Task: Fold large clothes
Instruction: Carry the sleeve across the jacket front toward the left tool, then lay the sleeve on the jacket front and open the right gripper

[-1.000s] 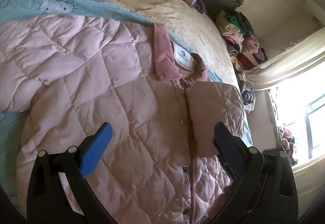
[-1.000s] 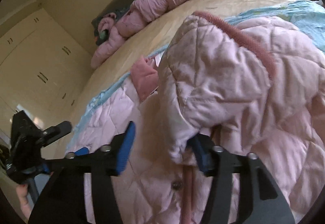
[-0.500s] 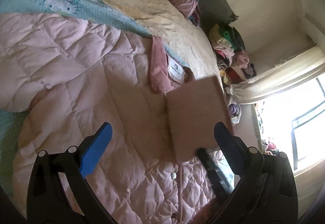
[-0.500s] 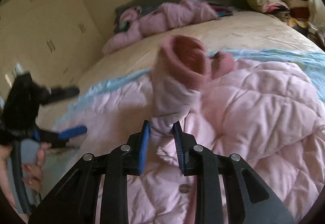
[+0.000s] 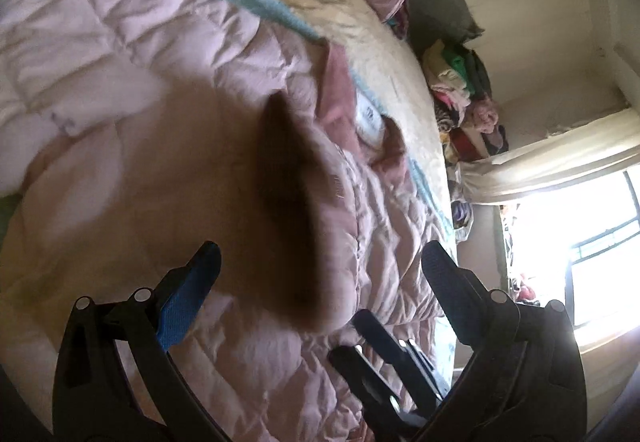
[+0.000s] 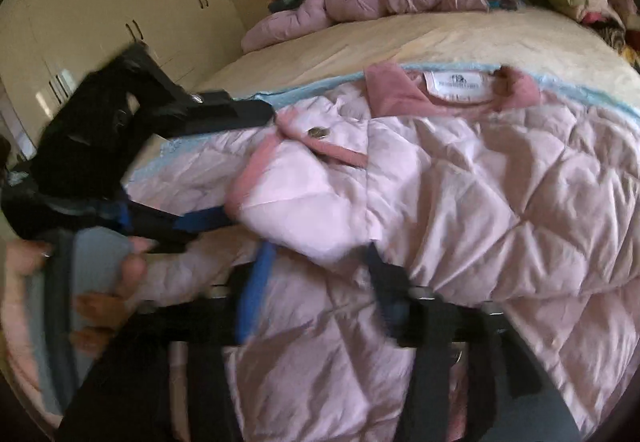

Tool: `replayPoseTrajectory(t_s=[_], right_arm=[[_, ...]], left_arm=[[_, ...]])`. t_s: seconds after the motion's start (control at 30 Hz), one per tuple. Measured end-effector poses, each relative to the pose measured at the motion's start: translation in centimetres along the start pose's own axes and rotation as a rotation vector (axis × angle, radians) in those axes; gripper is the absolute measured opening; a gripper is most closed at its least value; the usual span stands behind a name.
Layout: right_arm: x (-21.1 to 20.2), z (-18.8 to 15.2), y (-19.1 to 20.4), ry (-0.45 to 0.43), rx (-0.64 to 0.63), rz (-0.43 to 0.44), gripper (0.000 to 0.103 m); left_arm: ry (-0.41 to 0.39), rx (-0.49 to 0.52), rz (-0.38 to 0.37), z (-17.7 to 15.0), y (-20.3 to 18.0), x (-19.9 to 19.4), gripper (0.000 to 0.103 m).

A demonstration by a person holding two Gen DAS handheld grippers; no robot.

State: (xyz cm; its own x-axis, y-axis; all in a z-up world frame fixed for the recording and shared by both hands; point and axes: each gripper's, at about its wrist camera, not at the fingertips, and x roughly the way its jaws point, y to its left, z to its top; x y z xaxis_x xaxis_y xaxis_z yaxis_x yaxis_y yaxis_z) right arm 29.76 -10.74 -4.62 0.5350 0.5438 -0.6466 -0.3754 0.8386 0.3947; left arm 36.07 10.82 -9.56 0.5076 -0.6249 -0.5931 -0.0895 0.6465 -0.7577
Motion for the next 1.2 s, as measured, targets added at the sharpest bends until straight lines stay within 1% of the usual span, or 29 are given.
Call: replayPoseTrajectory(t_s=[0.1, 0.2, 0.23, 0.27, 0.3, 0.33, 0.37, 0.4, 0.43, 0.47, 0.5, 0.53, 0.57, 0.6, 0.67, 0.7, 0.73, 0.8, 0.9, 1.0, 1.13, 1.2], right_arm=[[-1.0, -0.3, -0.4, 0.006, 0.022, 0.006, 0.058], [-2.9, -0.4, -1.7, -0.018, 0.061, 0.014, 0.058], [-3.9, -0.4, -2.3, -0.033, 0.074, 0.0, 0.058], [-4.6, -0.5, -2.8, -0.042, 0.082, -0.003, 0.058], [-5.5, -0.5, -3.4, -0.054, 0.091, -0.015, 0.058], [-6.3, -0.5, -4.2, -0.066, 0.104, -0.042, 0.058], [-6.8, -0.5, -4.8, -0.073, 0.114, -0.059, 0.058], [-7.4, -0.5, -5.5, -0.081, 0.124, -0.074, 0.058], [-8.1, -0.5, -6.3, -0.092, 0.135, -0.095, 0.058], [-9.0, -0.3, -7.4, -0.107, 0.154, -0.138, 0.058], [-9.7, -0.3, -8.3, -0.119, 0.169, -0.163, 0.058], [-10.3, -0.1, -9.3, -0.134, 0.185, -0.18, 0.058], [-11.3, 0.1, -10.6, -0.16, 0.215, -0.221, 0.058], [-11.9, 0.2, -11.4, -0.174, 0.232, -0.257, 0.058], [-12.9, 0.5, -13.3, -0.198, 0.267, -0.34, 0.058], [-13.1, 0.6, -14.1, -0.204, 0.283, -0.375, 0.058], [-13.0, 0.7, -14.7, -0.203, 0.291, -0.388, 0.058], [-12.2, 1.4, -16.2, -0.178, 0.322, -0.43, 0.058], [-10.7, 2.1, -17.3, -0.154, 0.339, -0.434, 0.058], [-9.2, 2.7, -17.9, -0.123, 0.328, -0.448, 0.058], [-6.9, 3.3, -19.1, -0.075, 0.325, -0.47, 0.058], [-5.6, 2.9, -20.4, -0.026, 0.355, -0.483, 0.058]], left_arm=[[0.021, 0.023, -0.001, -0.3, -0.1, 0.9, 0.094], [0.021, 0.073, 0.053, -1.0, -0.5, 2.0, 0.093], [0.007, 0.096, 0.062, -1.3, -0.7, 2.3, 0.085], [0.01, 0.123, 0.084, -1.7, -1.1, 2.6, 0.073], [0.014, 0.153, 0.127, -2.0, -1.5, 3.0, 0.049], [0.008, 0.202, 0.181, -2.4, -2.1, 3.3, 0.037], [-0.004, 0.235, 0.191, -2.6, -2.5, 3.3, 0.032], [-0.013, 0.246, 0.193, -2.5, -2.7, 3.2, 0.025], [-0.03, 0.256, 0.186, -2.5, -3.0, 2.7, 0.023], [-0.054, 0.266, 0.177, -2.3, -3.4, 1.9, 0.022], [-0.083, 0.273, 0.172, -2.1, -3.7, 1.0, 0.021], [-0.131, 0.284, 0.166, -1.8, -4.2, -0.5, 0.021], [-0.158, 0.294, 0.17, -1.6, -4.5, -1.4, 0.021], [-0.196, 0.317, 0.189, -1.4, -5.0, -2.6, 0.021], [-0.228, 0.356, 0.252, -1.2, -5.2, -3.7, 0.021], [-0.228, 0.359, 0.269, -1.1, -4.9, -3.7, 0.021], [-0.218, 0.351, 0.288, -1.0, -4.3, -3.4, 0.021], [-0.184, 0.312, 0.31, -0.9, -2.8, -2.5, 0.021], [-0.173, 0.276, 0.369, -0.5, -1.2, -1.6, 0.02], [-0.168, 0.237, 0.381, -0.4, 0.1, -1.0, 0.02], [-0.154, 0.255, 0.418, -0.7, 0.3, -0.4, 0.02], [-0.146, 0.247, 0.419, -0.7, 0.6, -0.3, 0.021]])
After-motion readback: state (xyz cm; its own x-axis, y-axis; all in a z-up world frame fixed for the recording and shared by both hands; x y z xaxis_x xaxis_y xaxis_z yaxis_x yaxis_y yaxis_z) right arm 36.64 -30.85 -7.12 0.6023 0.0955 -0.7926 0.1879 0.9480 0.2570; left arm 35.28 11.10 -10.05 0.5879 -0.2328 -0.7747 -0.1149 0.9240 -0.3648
